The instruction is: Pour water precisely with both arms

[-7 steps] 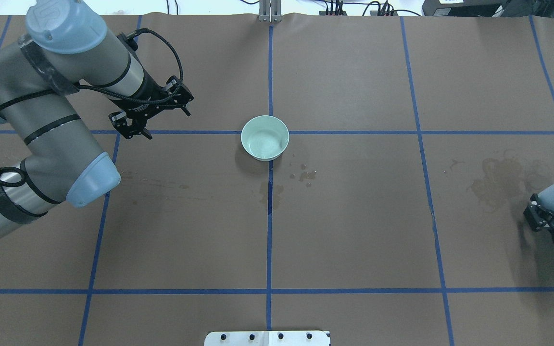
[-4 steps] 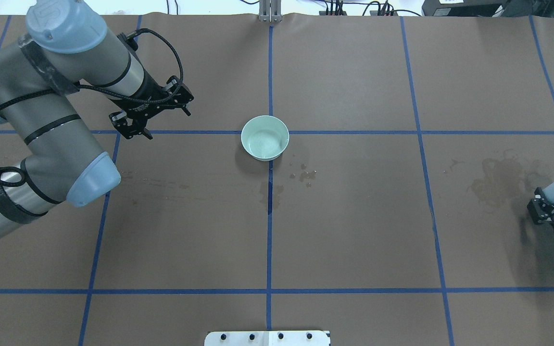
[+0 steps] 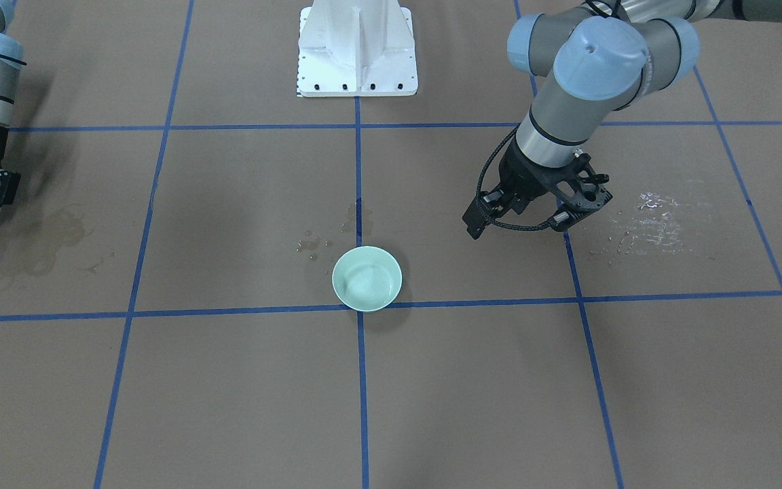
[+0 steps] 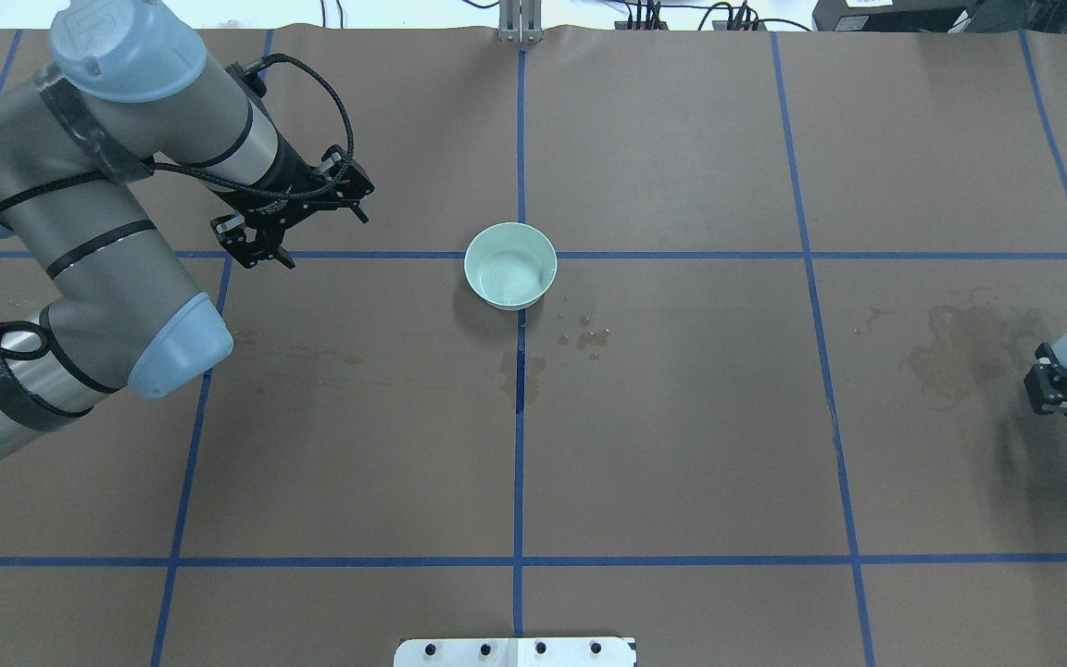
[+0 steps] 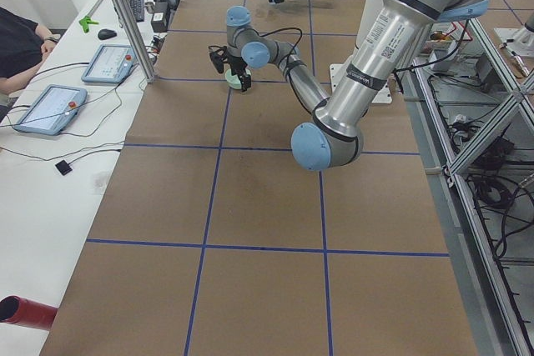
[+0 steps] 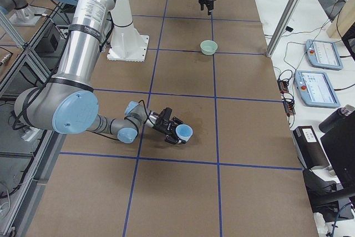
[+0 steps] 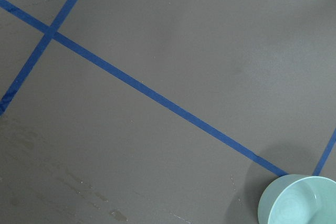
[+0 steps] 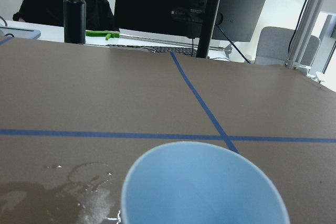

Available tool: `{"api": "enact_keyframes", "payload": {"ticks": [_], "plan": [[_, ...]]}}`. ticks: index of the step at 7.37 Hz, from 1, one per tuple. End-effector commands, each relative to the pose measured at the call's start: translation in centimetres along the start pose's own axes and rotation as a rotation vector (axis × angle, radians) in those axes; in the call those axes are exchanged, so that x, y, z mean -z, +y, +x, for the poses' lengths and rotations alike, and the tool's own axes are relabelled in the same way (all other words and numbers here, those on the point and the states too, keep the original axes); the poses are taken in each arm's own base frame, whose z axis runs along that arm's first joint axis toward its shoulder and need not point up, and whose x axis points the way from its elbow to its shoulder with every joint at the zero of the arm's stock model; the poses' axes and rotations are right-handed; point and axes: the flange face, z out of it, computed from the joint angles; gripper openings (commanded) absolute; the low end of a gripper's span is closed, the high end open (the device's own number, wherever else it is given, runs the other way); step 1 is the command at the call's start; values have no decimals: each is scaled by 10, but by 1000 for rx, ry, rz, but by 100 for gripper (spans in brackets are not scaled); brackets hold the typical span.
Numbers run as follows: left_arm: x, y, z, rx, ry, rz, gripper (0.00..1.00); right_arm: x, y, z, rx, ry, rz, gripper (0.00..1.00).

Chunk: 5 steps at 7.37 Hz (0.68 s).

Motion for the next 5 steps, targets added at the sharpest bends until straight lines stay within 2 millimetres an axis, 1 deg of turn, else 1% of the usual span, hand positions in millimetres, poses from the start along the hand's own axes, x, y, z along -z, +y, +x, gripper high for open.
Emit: {"api": "enact_keyframes", "payload": {"ticks": [1,2,3,4,5], "plan": [[11,6,-5,-17,18,-2,100,3,-39,-6,58,-120,-32,0],[18,9,-20,-71,22,0,100,6,-56,-10,56,-185,-49,0],[19,8,-45,-152,5,1,100,1,-75,-34,128,-258,-31,0],[21,3,-64,-206,-5,6,100,3,-97,-54,263,-313,2,0],[20,0,-79,-247,-17,13,100,5,-110,-78,280,-361,17,0]]}}
